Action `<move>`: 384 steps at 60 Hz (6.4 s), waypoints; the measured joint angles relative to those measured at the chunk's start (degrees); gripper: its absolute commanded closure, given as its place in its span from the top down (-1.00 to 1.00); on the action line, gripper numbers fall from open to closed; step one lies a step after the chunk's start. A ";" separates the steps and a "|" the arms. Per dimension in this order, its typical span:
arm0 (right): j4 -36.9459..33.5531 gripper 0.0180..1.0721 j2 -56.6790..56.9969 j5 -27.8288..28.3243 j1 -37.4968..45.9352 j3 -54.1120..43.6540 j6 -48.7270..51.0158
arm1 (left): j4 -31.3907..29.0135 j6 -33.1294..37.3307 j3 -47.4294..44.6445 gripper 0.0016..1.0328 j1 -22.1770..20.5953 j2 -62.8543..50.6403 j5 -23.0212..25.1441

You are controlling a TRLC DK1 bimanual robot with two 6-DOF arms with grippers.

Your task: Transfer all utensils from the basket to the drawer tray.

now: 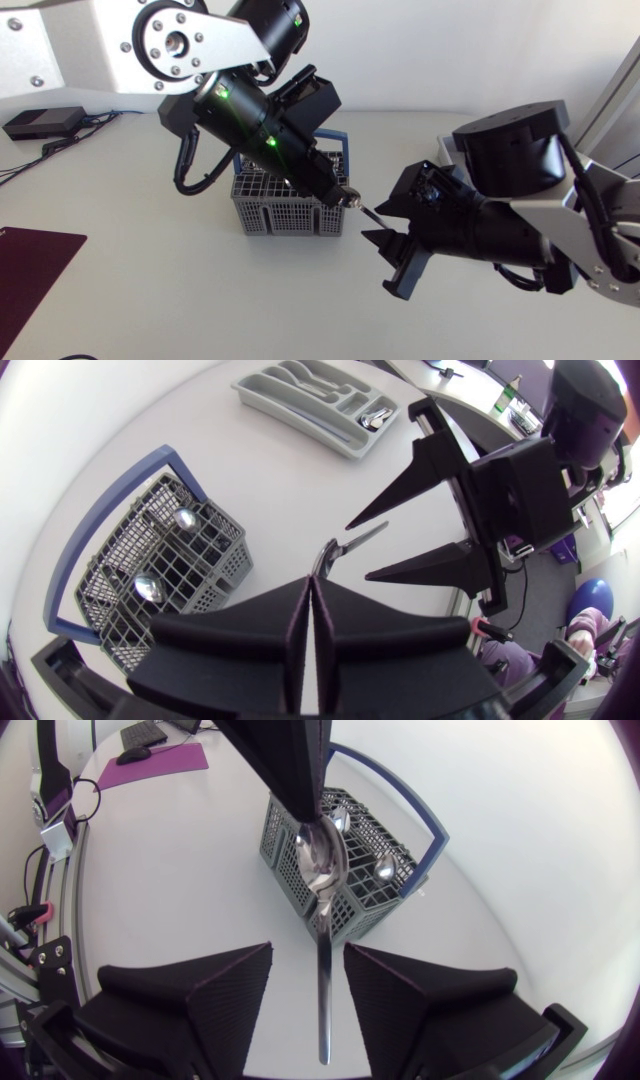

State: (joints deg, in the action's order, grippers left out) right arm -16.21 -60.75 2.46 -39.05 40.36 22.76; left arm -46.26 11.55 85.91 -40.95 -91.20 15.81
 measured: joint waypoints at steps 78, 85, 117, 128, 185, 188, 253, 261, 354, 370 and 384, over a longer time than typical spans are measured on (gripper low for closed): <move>-2.27 -0.89 1.14 3.91 4.66 -3.76 3.08 | 8.66 -2.75 0.59 0.70 4.48 4.68 5.14; -3.28 -0.89 2.27 8.35 12.70 -4.79 6.16 | 10.86 -1.95 -0.02 0.70 7.06 6.54 3.13; -9.09 -0.89 -7.93 26.34 55.78 -3.63 38.29 | 18.18 5.66 -10.29 0.73 10.05 6.95 -3.98; -10.19 -0.89 -16.22 27.63 65.18 1.55 49.81 | 20.06 5.66 -12.26 0.73 10.10 7.04 -4.33; 7.50 -0.56 -42.36 18.36 77.42 13.92 70.31 | 24.30 5.11 -18.93 0.73 12.39 8.15 -4.35; 7.56 -0.44 -42.36 18.36 77.42 13.92 70.31 | 24.30 4.96 -19.12 0.73 12.39 8.48 -4.37; -7.65 0.33 -0.66 23.96 56.11 -0.98 34.84 | 24.04 -4.07 -19.96 0.65 14.62 3.85 -0.24; -7.63 0.33 2.49 21.00 48.00 -2.64 29.24 | 24.06 -4.11 -18.67 0.57 15.19 1.16 -0.17; 1.44 0.33 1.51 7.69 23.02 -8.52 14.69 | 25.97 -10.38 -12.00 -0.93 18.38 -4.66 10.21; 1.46 0.33 1.86 7.72 22.12 -8.52 14.40 | 25.53 -12.63 -12.22 -0.93 21.46 1.62 16.39; 1.44 0.33 3.91 7.72 20.96 -8.44 12.70 | 25.16 -13.53 -13.94 -0.93 22.43 9.77 20.00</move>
State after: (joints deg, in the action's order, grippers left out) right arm -14.76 -56.84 10.17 -18.09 31.92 35.46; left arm -21.10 -1.98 71.96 -18.52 -81.43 35.81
